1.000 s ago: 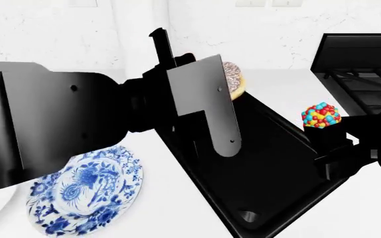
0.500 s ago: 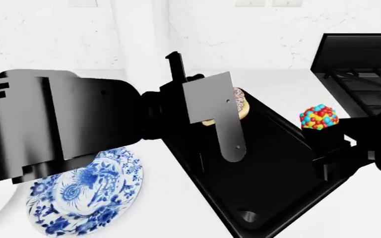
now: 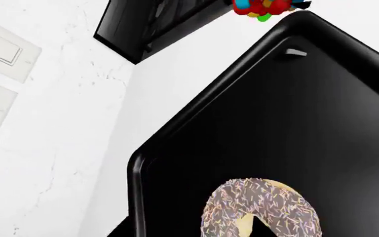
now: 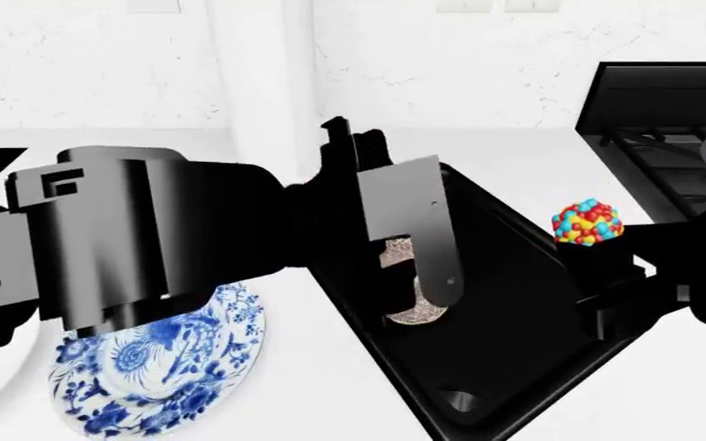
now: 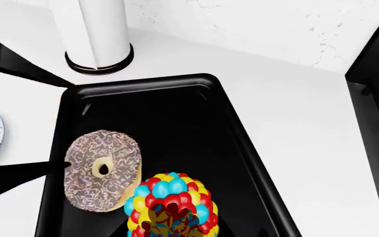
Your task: Move the dessert items from the plate to the tray.
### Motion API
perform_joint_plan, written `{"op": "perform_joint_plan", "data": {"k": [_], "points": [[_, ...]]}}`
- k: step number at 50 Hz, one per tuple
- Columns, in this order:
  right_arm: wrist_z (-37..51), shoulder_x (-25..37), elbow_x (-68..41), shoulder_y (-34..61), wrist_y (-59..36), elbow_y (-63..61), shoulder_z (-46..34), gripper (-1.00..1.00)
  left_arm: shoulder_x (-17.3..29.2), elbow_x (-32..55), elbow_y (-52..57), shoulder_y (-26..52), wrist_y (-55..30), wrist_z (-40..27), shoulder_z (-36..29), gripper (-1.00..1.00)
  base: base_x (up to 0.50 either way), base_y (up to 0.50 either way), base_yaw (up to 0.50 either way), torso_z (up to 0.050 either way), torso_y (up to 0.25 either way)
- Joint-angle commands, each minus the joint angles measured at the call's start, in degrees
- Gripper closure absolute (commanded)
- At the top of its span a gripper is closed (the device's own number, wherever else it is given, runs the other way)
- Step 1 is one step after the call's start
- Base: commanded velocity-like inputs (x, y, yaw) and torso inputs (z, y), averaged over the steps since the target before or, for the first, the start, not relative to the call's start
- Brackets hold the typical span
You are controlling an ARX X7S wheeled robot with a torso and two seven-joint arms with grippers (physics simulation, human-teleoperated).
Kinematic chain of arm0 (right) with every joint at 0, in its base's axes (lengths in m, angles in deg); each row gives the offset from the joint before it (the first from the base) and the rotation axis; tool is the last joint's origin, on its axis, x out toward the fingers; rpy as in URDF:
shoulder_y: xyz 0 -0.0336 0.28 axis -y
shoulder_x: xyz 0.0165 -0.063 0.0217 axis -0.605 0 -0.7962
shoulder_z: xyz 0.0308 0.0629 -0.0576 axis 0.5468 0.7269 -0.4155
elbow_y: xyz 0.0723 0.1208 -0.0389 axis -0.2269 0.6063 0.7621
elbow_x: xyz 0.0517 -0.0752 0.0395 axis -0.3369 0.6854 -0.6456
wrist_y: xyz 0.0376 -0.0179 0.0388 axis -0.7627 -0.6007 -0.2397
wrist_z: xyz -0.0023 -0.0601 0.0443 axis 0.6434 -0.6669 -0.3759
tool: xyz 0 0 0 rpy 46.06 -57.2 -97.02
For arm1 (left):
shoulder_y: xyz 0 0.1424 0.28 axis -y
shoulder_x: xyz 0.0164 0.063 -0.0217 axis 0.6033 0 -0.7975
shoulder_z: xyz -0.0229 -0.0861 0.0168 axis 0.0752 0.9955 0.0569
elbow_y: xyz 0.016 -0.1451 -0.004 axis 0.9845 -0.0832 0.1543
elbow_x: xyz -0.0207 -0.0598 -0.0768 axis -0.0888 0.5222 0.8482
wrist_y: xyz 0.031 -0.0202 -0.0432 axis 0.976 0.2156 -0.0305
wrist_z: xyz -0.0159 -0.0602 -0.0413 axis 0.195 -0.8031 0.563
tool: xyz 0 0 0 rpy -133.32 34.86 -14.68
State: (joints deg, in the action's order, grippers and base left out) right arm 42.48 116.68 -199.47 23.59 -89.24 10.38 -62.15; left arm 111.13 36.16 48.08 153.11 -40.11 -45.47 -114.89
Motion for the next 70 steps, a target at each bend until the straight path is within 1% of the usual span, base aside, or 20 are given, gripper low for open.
{"op": "perform_joint_plan", "data": {"k": [1, 6, 14, 17, 22, 34, 42, 45, 51, 60, 70], "points": [[-0.57, -0.03, 0.51, -0.18, -0.23, -0.03, 0.07, 1.0, -0.58, 4.91, -2.47, 0.94, 0.04, 0.6, 4.23, -1.0, 0.0, 0.0, 0.0, 0.0, 0.0], [-0.33, 0.09, 0.14, 0.13, -0.35, 0.06, -0.02, 1.0, -0.82, 9.0, -3.97, 2.03, -0.92, 1.77, 6.54, -1.0, 0.0, 0.0, 0.0, 0.0, 0.0], [0.16, -0.44, -0.21, 0.92, -0.75, 0.51, -0.41, 1.0, -0.52, 20.99, -5.17, 6.64, -4.78, 3.34, 12.45, -1.0, 0.0, 0.0, 0.0, 0.0, 0.0], [0.41, -1.13, -0.25, 1.46, -0.99, 0.81, -0.67, 1.0, 0.23, 22.98, -5.86, 8.33, -5.54, 3.25, 13.91, -1.0, 0.0, 0.0, 0.0, 0.0, 0.0], [0.93, -2.26, -0.42, 2.51, -1.75, 1.58, -1.36, 1.0, 2.09, 23.53, -6.26, 9.85, -6.01, 3.08, 15.02, -1.0, 0.0, 0.0, 0.0, 0.0, 0.0], [1.72, -4.74, -0.17, 3.37, -2.45, 2.62, -3.0, 1.0, 10.3, 26.16, -3.94, 12.05, -7.18, -1.32, 18.33, -1.0, 0.0, 0.0, 0.0, 0.0, 0.0], [2.33, -7.37, -0.14, 4.76, -4.4, 4.82, -5.33, 1.0, 16.42, 28.4, 0.04, 11.6, -7.44, -5.54, 20.04, -1.0, 0.0, 0.0, 0.0, 0.0, 0.0], [2.23, -8.48, 0.25, 5.23, -5.54, 6.4, -6.4, 1.0, 18.88, 29.17, 2.47, 11.09, -6.91, -8.41, 20.93, -1.0, 0.0, 0.0, 0.0, 0.0, 0.0], [2.22, -11.44, 1.01, 6.56, -8.51, 10.43, -9.36, 1.0, 22.75, 30.22, 5.3, 9.55, -5.17, -11.97, 22.43, -1.0, 0.0, 0.0, 0.0, 0.0, 0.0], [1.35, -13.46, 2.59, 7.16, -11.51, 15.13, -12.1, 1.0, 26.31, 31.74, 7.25, 7.82, -3.21, -14.81, 23.94, -1.0, 0.0, 0.0, 0.0, 0.0, 0.0], [0.35, -16.19, 4.04, 7.55, -14.15, 19.81, -15.15, 1.0, 27.79, 32.52, 8.67, 5.96, -2.4, -16.11, 24.02, -1.0, 0.0, 0.0, 0.0, 0.0, 0.0]]}}
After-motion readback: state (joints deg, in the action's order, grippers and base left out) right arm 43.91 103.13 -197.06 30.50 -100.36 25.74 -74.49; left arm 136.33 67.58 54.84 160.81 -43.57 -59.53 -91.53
